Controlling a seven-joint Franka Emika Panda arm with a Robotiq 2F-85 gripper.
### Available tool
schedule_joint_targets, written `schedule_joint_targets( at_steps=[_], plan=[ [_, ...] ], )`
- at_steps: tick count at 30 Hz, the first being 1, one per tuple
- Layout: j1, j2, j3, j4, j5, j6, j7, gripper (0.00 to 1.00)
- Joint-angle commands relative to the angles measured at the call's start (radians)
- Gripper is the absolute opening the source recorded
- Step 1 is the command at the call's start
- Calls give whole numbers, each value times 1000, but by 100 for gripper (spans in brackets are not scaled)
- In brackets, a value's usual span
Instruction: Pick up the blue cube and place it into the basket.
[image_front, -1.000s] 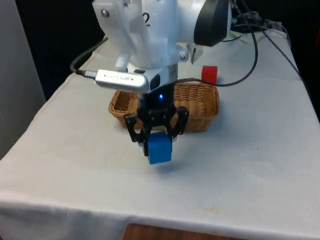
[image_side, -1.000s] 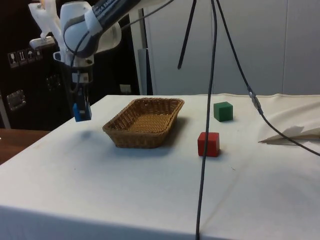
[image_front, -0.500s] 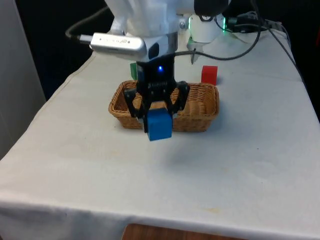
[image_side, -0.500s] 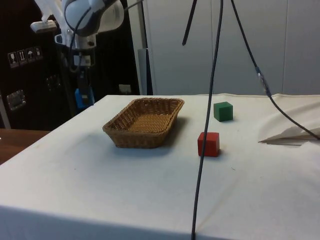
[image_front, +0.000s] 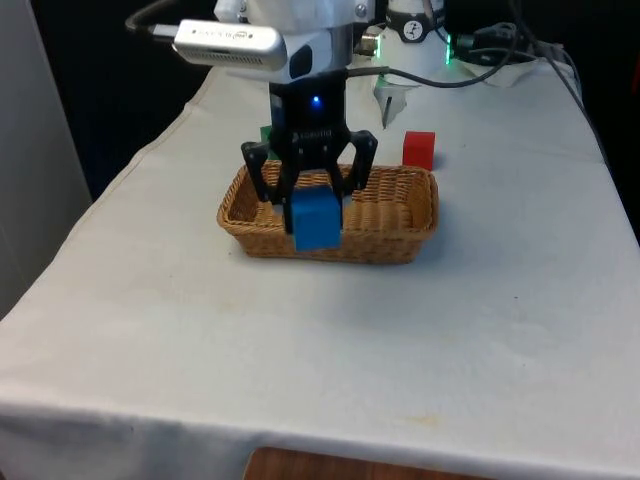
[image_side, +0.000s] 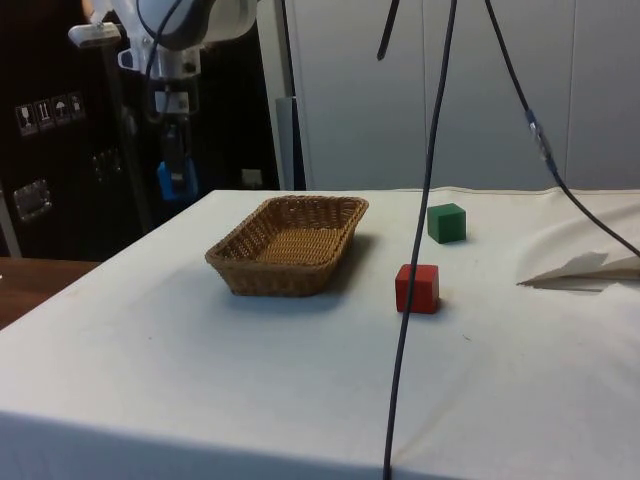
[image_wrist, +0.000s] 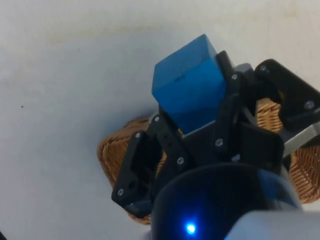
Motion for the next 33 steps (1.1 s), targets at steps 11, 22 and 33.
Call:
schedule_joint_targets(
  at_steps=[11, 22, 33],
  plan=[
    [3, -58, -9, -55, -2, -13, 43, 0],
    [4, -135, -12, -163, -3, 5, 48, 0],
    [5, -202, -15, -268, -4, 26, 57, 0]
  ],
)
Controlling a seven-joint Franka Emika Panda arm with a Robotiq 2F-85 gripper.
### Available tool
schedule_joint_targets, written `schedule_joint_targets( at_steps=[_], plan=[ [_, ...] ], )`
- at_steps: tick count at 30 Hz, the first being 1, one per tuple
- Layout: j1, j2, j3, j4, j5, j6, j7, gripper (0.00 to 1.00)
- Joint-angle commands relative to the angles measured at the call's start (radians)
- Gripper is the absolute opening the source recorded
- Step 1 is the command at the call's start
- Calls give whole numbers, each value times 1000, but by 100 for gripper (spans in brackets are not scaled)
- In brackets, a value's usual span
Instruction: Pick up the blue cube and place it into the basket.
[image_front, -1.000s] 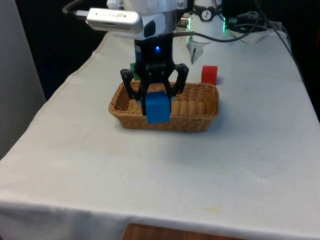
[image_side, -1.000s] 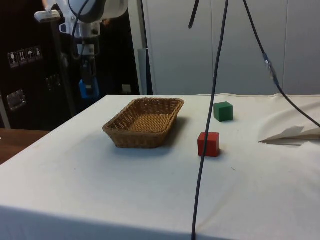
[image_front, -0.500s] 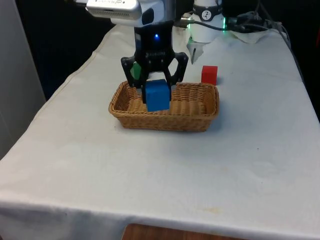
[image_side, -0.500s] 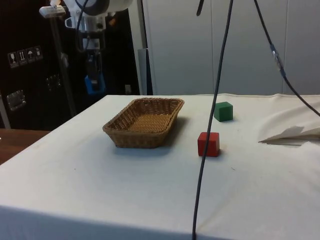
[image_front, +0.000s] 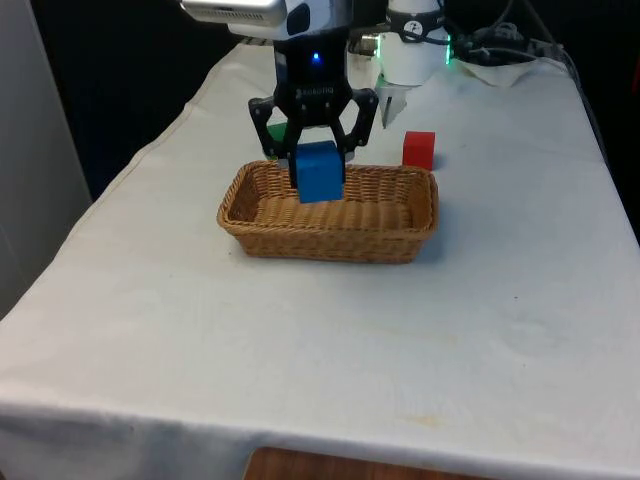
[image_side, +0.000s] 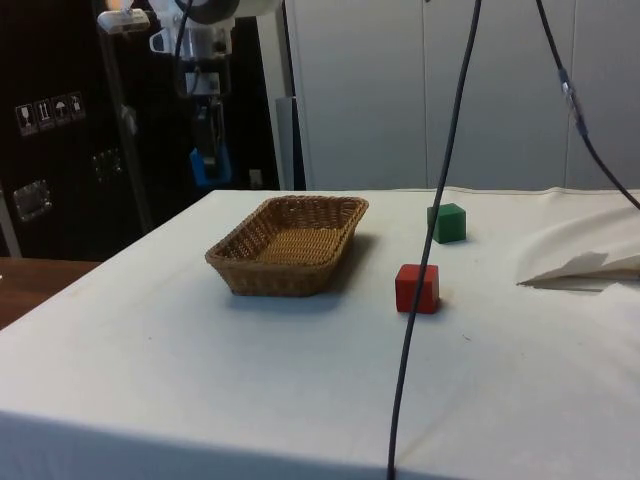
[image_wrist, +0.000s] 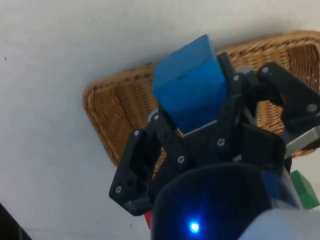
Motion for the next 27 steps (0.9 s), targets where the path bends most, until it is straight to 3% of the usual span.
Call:
schedule_joint_targets(
  at_steps=[1, 11, 18, 19, 21, 27],
  plan=[
    [4, -15, -4, -23, -4, 16, 10, 0],
    [1, -48, -4, -79, 0, 14, 29, 0],
    [6, -66, -12, -119, -8, 38, 71, 0],
    [1, -58, -6, -106, 0, 21, 60, 0],
    [7, -68, -13, -126, -9, 39, 80, 0],
    [9, -81, -18, -154, -13, 49, 107, 0]
  ],
)
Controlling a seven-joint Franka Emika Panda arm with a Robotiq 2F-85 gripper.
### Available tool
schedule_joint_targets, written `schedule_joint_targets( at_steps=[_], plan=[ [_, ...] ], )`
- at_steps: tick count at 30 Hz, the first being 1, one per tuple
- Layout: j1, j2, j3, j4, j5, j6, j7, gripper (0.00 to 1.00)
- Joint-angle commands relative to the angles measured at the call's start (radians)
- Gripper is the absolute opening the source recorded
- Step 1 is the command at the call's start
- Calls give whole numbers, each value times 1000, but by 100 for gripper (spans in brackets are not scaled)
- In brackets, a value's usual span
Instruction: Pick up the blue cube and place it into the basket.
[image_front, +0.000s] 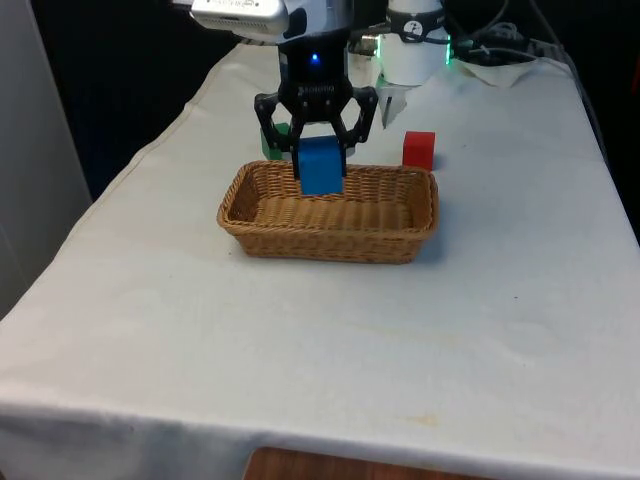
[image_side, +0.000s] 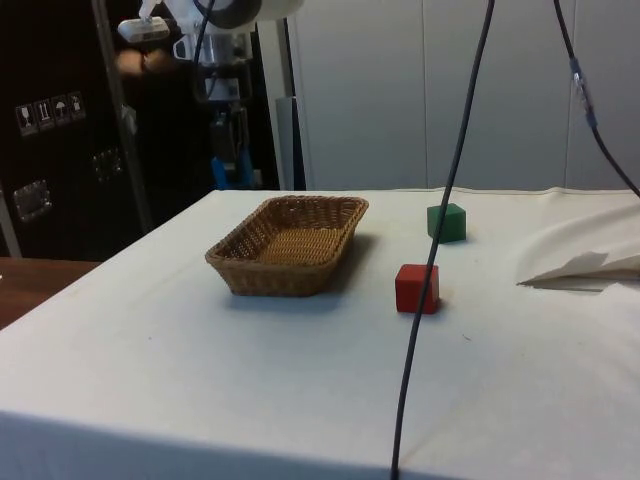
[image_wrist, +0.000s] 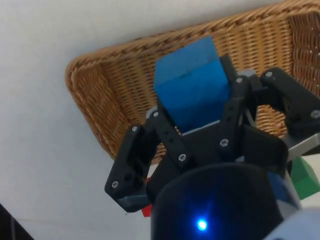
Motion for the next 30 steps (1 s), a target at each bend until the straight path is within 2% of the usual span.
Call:
schedule_joint_targets(
  at_steps=[1, 2, 7, 9, 10, 11, 17, 18, 19, 20, 25, 26, 27, 30],
  plan=[
    [0, -2, -1, -5, 0, 2, 3, 0],
    [6, -13, -8, -22, -11, 20, 16, 0],
    [10, -35, -14, -64, -13, 37, 29, 0],
    [10, -44, -14, -82, -13, 51, 31, 0],
    [4, -35, -8, -66, -2, 29, 19, 0],
    [10, -48, -15, -91, -13, 57, 31, 0],
    [12, -71, -17, -154, -15, 118, 38, 0],
    [5, -66, -10, -142, -2, 97, 24, 0],
    [12, -73, -17, -163, -15, 127, 39, 0],
    [13, -76, -17, -172, -16, 137, 40, 0],
    [14, -88, -21, -227, -16, 204, 41, 0],
    [8, -81, -13, -217, -2, 188, 27, 0],
    [15, -90, -21, -235, -16, 213, 42, 0],
    [17, -98, -24, -270, -17, 253, 42, 0]
  ],
)
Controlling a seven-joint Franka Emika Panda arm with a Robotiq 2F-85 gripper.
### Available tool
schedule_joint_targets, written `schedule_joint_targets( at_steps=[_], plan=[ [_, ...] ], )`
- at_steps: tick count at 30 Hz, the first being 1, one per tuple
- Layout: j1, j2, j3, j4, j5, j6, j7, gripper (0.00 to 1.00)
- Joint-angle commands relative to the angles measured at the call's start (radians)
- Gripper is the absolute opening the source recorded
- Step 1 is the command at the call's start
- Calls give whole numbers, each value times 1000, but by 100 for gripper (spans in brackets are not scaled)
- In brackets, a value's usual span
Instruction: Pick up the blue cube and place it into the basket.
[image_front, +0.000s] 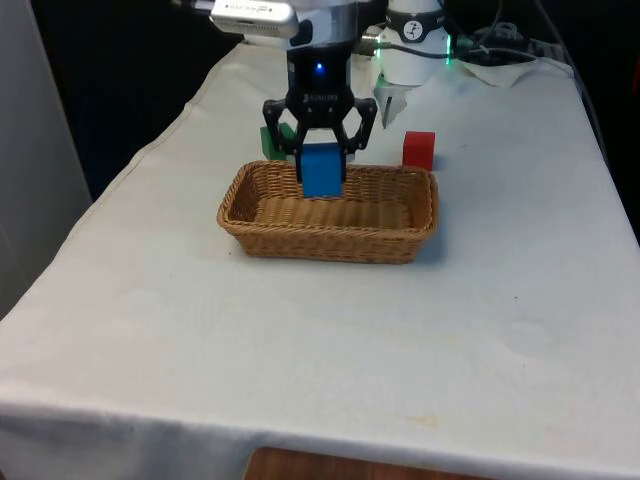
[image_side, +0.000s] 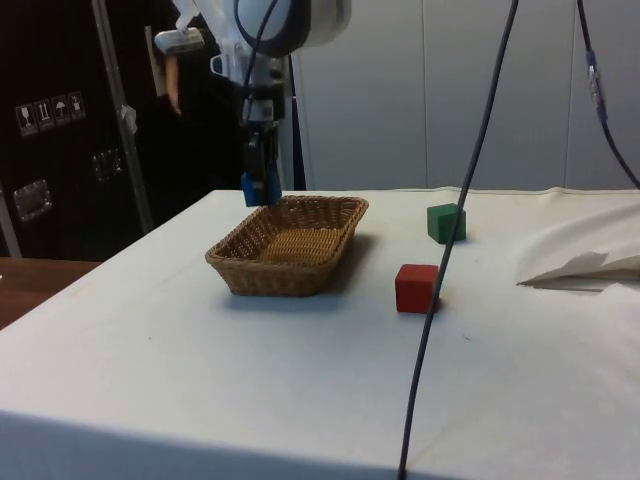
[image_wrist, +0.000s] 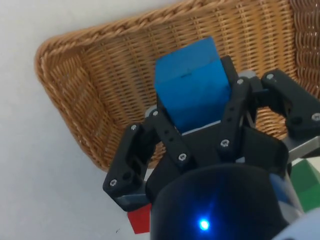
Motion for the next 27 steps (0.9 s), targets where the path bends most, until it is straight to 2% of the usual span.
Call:
schedule_joint_targets(
  at_steps=[1, 4, 5, 6, 12, 13, 14, 21, 22, 23, 27],
  plan=[
    [7, -7, -9, -18, -15, 26, 14, 0],
    [8, -12, -11, -45, -15, 59, 14, 0],
    [1, -8, -2, -38, 0, 45, 0, 0],
    [8, -14, -12, -55, -15, 71, 14, 0],
    [8, -17, -15, -118, -14, 152, 13, 0],
    [1, -15, -5, -114, 0, 141, 0, 0],
    [7, -15, -15, -137, -12, 177, 13, 0],
    [4, -7, -14, -197, -5, 266, 10, 0],
    [1, -12, -8, -194, 0, 246, 2, 0],
    [2, -3, -15, -209, -2, 290, 9, 0],
    [1, 16, -18, -223, 2, 335, 9, 0]
  ],
)
